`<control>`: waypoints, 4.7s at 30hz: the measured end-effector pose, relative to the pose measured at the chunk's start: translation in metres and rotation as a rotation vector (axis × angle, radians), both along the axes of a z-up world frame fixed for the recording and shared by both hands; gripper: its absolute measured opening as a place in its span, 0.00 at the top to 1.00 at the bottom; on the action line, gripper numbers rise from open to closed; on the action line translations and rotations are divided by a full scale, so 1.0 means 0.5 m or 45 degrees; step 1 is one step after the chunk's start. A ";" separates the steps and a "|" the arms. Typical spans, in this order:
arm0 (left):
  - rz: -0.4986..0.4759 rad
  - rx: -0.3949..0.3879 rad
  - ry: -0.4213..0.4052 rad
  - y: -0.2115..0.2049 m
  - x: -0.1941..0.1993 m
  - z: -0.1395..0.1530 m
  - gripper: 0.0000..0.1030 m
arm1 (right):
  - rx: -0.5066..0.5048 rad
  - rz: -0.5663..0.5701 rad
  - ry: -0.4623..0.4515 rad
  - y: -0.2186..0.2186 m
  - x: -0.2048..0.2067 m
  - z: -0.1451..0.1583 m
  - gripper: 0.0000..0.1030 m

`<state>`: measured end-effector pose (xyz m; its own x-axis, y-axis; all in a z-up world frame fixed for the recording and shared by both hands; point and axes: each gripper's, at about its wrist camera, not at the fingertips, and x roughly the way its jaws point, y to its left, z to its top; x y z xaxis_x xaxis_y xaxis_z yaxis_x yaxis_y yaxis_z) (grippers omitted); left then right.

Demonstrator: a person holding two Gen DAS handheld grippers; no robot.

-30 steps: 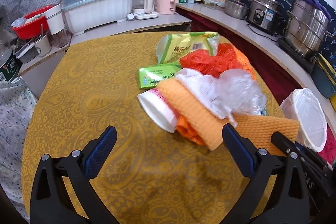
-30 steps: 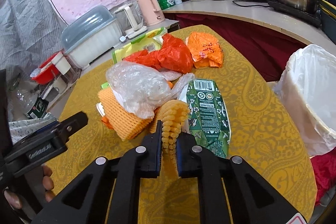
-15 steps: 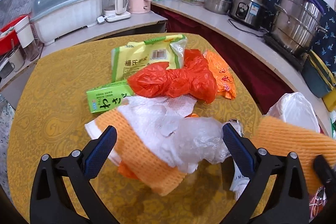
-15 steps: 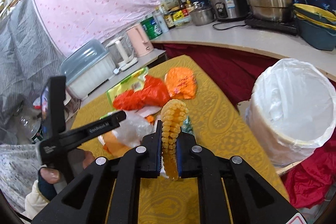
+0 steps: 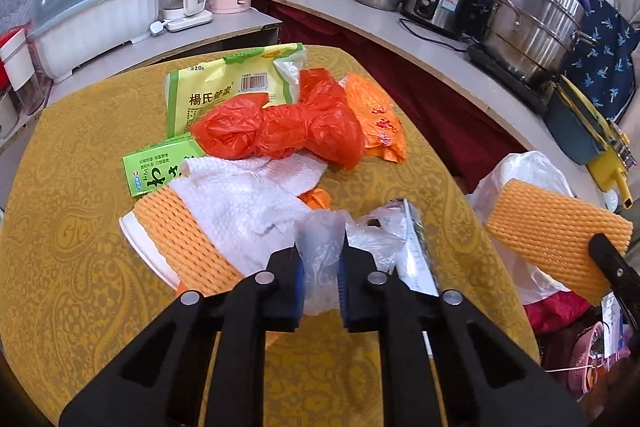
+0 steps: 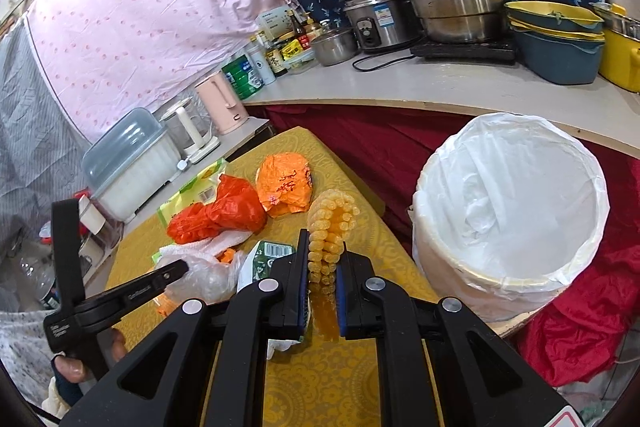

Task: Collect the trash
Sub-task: 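Carry the orange sleeve toward the white bin with the right gripper while the left gripper grasps clear plastic, then open both grippers over the white bin to drop the sleeve and plastic, then reach the right gripper to the green drink pouch and grasp it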

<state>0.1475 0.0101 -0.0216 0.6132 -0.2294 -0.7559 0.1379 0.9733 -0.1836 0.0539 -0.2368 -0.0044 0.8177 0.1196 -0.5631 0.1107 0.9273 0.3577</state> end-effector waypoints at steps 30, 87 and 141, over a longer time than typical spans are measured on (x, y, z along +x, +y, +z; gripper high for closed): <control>-0.545 -0.104 -0.176 -0.490 -0.004 0.129 0.91 | 0.014 -0.509 0.010 -0.356 -0.090 -0.052 0.88; -0.045 -0.007 -0.222 -0.103 -0.107 0.115 0.14 | -0.045 -0.199 -0.077 -0.064 -0.105 0.039 0.24; 0.234 -0.031 0.085 0.194 -0.070 -0.076 0.12 | -0.220 0.110 0.299 0.241 0.152 -0.193 0.22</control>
<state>0.1123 0.1073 -0.0594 0.5951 -0.1369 -0.7919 -0.0549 0.9762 -0.2100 0.1297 -0.1163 -0.1008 0.6538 0.0690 -0.7535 0.0901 0.9817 0.1680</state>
